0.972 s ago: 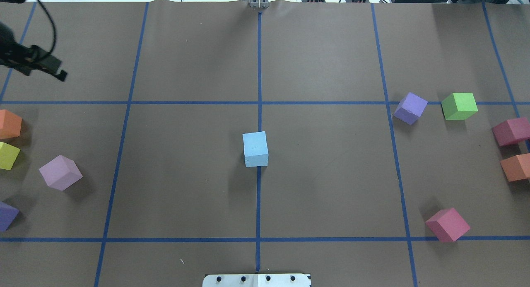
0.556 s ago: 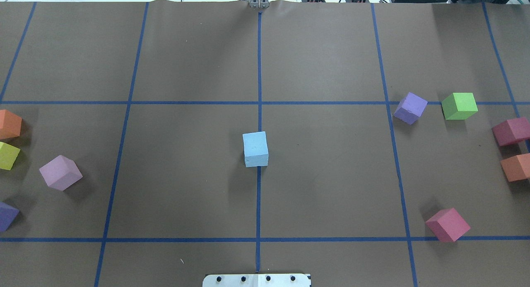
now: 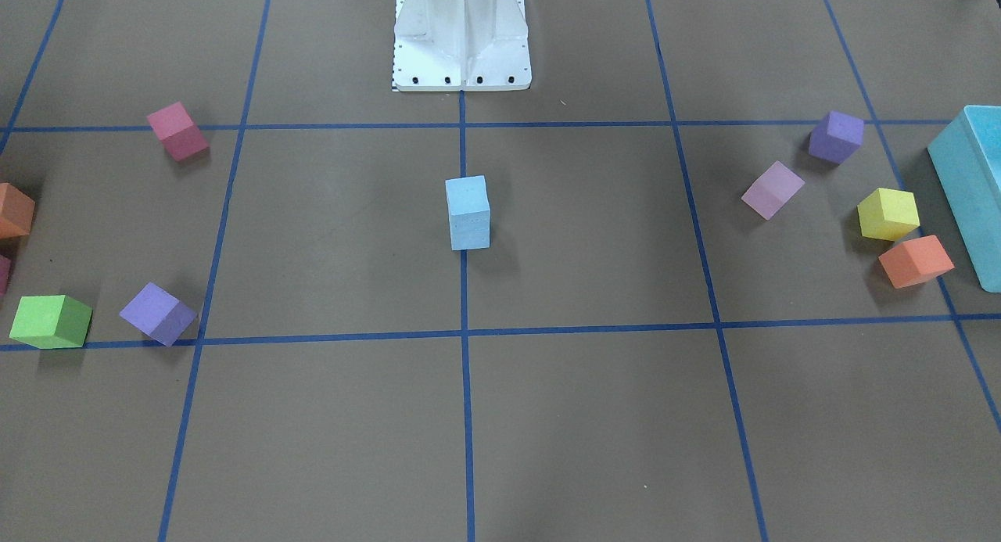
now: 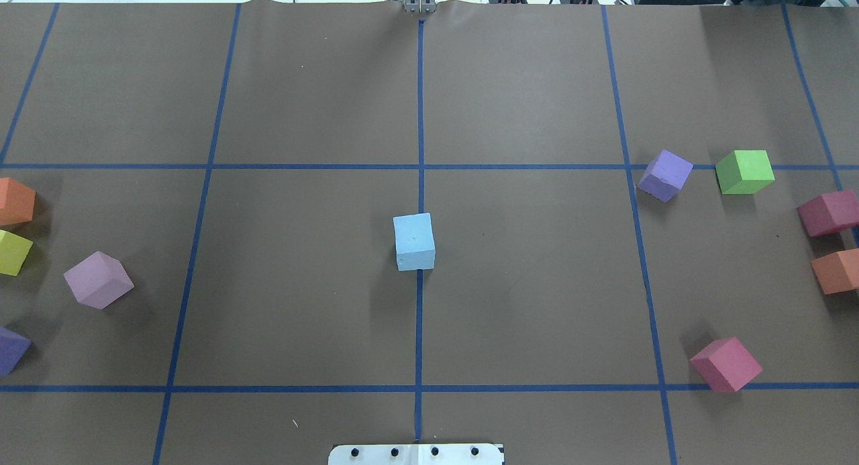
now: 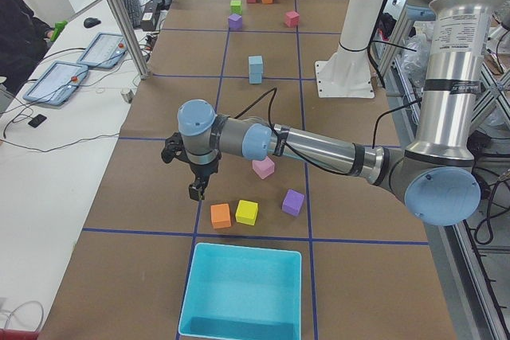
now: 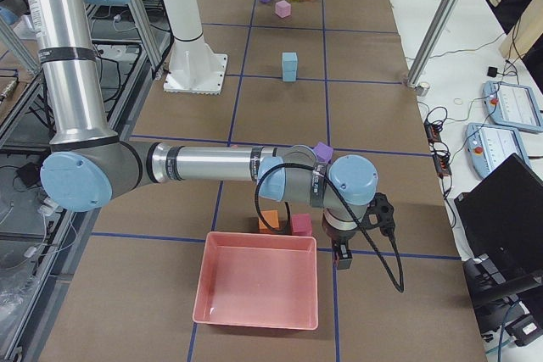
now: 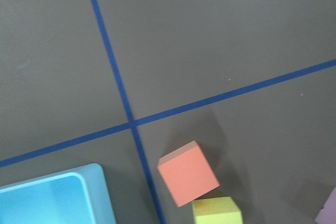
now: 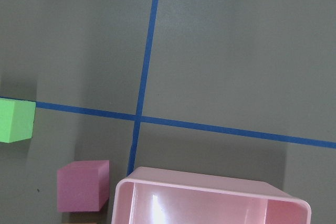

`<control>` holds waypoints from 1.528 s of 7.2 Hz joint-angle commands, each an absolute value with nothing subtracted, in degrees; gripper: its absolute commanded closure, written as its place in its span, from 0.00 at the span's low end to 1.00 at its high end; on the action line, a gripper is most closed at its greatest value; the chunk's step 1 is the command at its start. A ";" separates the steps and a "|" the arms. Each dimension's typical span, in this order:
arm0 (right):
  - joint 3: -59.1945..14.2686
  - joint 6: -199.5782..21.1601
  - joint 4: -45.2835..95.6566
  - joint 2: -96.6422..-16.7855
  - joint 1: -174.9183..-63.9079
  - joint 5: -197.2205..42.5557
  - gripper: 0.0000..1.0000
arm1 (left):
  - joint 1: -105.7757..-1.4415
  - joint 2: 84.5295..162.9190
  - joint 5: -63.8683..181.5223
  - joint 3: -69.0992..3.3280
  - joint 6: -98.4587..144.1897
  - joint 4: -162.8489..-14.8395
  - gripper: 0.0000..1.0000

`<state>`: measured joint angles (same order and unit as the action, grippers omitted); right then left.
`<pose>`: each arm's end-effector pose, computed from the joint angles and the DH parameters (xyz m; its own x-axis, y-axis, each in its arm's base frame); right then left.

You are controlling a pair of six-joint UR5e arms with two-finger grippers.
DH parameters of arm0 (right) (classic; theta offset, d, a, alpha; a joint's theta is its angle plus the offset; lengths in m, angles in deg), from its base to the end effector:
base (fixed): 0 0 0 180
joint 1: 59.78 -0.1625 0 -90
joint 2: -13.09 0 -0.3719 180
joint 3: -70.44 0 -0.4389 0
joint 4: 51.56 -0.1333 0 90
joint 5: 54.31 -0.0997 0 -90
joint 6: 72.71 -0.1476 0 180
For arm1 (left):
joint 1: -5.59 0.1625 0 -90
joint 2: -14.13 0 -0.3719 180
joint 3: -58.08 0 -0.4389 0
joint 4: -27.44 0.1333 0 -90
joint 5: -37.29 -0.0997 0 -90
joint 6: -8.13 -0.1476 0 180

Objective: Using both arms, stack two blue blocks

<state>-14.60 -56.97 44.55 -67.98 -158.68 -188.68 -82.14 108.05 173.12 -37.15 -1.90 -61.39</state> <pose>0.1212 -0.5795 0.6087 0.7178 -0.1365 0.6827 0.0417 0.9872 0.1536 -0.0048 -0.5724 0.5517 0.6749 0.2975 -0.6753 -0.1592 0.9523 0.2604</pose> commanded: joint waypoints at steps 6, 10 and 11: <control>-13.93 -58.12 37.82 -69.43 -157.52 -188.08 0.00 | -84.41 108.35 173.08 -33.06 -4.87 -61.51 0.02; -14.02 -58.21 37.82 -69.35 -157.52 -187.99 0.00 | -84.50 108.44 173.08 -33.06 -4.87 -61.51 0.02; -14.02 -58.21 37.82 -69.35 -157.52 -187.99 0.00 | -84.76 108.44 173.08 -33.06 -4.87 -61.42 0.02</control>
